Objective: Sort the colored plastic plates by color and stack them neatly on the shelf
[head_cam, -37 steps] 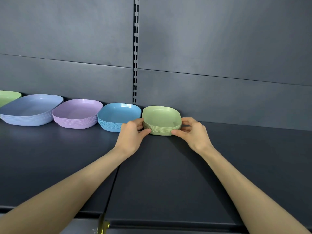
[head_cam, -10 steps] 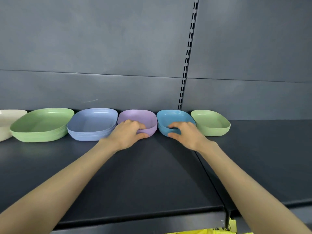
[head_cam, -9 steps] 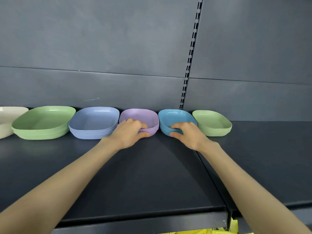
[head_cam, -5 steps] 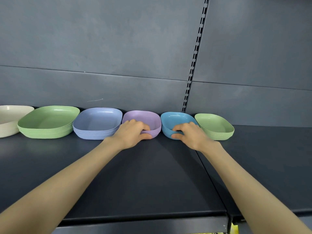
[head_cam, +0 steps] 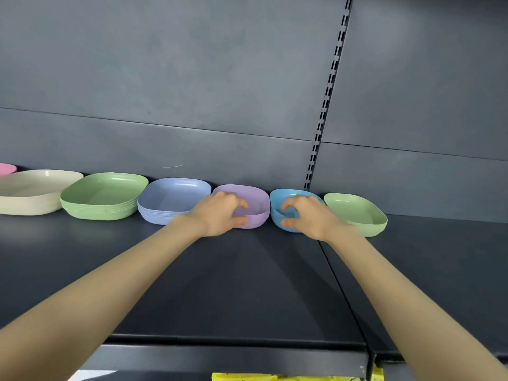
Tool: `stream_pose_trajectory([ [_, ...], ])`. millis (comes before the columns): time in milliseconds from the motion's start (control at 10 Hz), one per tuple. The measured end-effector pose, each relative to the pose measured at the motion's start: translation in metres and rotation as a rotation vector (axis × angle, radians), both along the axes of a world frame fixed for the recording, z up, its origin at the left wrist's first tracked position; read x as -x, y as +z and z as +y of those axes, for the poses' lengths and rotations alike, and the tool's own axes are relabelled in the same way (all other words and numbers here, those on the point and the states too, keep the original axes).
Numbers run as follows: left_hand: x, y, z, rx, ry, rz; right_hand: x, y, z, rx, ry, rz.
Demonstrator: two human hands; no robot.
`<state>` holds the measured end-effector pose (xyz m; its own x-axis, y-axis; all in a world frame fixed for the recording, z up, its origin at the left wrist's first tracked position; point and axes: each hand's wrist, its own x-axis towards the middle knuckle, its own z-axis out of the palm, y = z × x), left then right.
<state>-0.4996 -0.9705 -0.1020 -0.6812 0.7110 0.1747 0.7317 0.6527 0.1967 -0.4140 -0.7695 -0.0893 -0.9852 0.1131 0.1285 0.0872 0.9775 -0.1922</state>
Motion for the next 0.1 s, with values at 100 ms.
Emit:
stream_pose_trajectory([
  [100, -0.0014, 0.0195, -0.0168, -0.076, 0.042, 0.083, 0.0026, 0.0200, -0.0193, -0.031, 0.039, 0.083],
])
